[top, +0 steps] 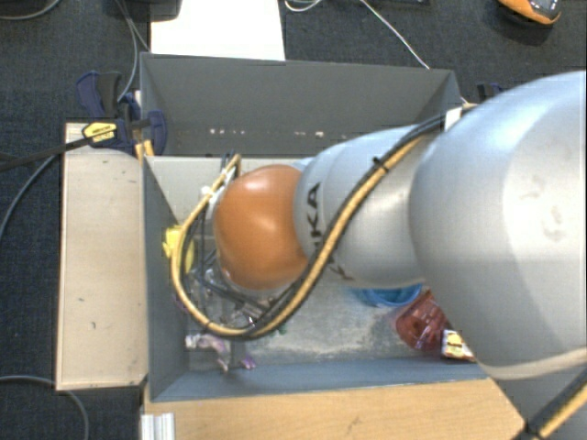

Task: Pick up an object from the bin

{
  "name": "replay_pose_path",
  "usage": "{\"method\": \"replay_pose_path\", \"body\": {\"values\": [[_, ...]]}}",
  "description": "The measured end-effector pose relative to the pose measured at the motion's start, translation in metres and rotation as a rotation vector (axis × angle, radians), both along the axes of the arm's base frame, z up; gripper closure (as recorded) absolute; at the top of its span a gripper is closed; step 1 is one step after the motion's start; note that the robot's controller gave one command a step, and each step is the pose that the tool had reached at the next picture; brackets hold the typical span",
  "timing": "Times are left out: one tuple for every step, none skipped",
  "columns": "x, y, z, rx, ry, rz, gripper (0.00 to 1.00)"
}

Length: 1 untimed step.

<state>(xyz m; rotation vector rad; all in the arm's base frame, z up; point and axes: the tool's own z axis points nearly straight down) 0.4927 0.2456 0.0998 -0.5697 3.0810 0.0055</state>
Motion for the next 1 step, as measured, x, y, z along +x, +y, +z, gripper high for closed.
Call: {"method": "replay_pose_path", "body": {"values": [[0.0007, 0.0006, -0.0066, 0.000, 0.002, -0.038, 0.00]]}}
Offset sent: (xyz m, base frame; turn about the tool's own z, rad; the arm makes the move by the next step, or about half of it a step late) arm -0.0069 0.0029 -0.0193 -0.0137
